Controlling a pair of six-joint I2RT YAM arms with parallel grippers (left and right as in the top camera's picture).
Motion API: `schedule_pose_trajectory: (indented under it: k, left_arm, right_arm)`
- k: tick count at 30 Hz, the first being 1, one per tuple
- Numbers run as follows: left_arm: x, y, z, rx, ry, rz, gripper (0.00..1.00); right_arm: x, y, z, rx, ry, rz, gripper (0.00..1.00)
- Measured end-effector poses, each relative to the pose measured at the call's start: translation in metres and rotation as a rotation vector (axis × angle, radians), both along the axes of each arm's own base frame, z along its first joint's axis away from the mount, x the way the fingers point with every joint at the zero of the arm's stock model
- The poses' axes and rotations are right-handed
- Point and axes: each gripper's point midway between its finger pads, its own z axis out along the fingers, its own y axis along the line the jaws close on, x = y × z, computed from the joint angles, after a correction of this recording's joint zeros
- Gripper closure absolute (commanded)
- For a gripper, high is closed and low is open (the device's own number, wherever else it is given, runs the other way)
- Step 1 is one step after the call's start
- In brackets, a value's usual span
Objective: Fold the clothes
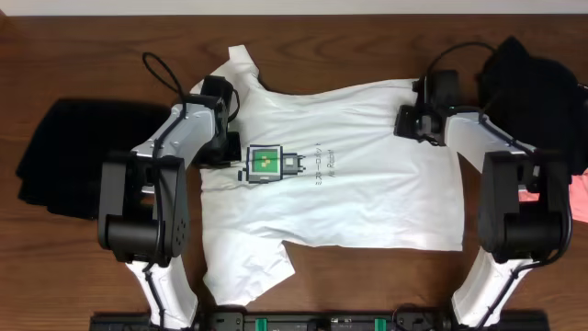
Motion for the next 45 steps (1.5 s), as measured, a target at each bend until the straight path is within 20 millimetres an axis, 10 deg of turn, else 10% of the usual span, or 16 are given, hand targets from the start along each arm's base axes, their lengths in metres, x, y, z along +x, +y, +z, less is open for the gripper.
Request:
schedule_pose_trajectory:
  k: [10, 19, 29, 45]
  left_arm:
    - [-0.001, 0.000, 0.000, 0.000, 0.004, 0.000, 0.94]
    - [-0.001, 0.000, 0.000, 0.000, 0.000, 0.000, 0.94]
    - [0.000, 0.000, 0.000, -0.001, -0.001, 0.000, 0.94]
    - [-0.010, 0.001, 0.000, 0.001, 0.038, -0.008, 0.94]
  right_arm:
    - [-0.009, -0.047, 0.012, 0.005, -0.004, -0.023, 0.95]
    - [0.001, -0.061, 0.077, 0.041, -0.176, -0.005, 0.98]
    - [0.032, -0.052, 0.007, 0.073, -0.185, -0.004, 0.98]
    - [0.038, -0.102, 0.004, 0.004, -0.190, -0.175, 0.98]
